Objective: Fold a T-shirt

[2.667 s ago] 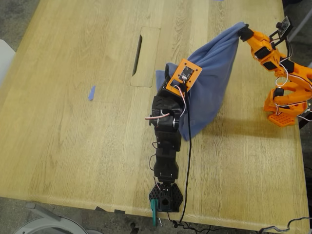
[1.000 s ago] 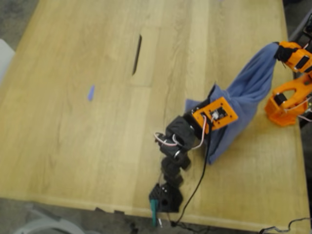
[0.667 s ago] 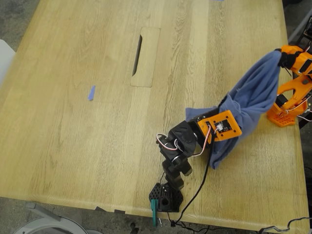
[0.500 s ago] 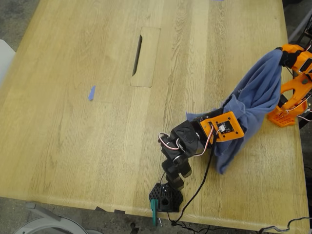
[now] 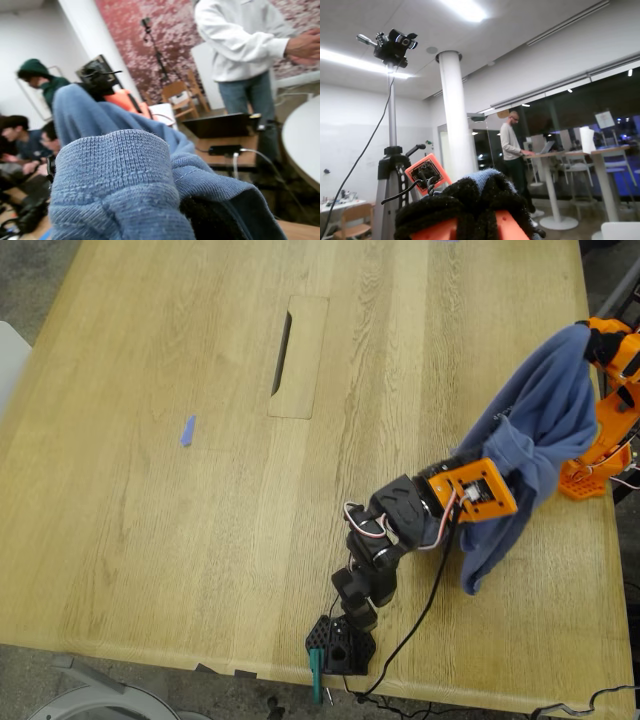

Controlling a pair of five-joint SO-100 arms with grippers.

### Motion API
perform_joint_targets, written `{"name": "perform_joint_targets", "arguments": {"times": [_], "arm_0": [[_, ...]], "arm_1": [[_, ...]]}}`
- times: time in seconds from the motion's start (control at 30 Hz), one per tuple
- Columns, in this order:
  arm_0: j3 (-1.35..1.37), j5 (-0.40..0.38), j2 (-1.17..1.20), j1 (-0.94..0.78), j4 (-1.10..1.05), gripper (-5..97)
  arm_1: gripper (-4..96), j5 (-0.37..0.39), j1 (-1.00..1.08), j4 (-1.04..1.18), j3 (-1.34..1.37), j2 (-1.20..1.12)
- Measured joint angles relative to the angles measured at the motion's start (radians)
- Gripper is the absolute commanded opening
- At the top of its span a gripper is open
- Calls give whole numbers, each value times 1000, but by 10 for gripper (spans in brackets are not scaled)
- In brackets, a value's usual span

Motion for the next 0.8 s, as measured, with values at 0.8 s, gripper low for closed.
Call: {"name": "perform_joint_targets", "arguments": {"times": [0.8], "arm_0": [[512,-321,356,-268,411,-2]], "arm_1": [[2,91,95,212,592,449]]}}
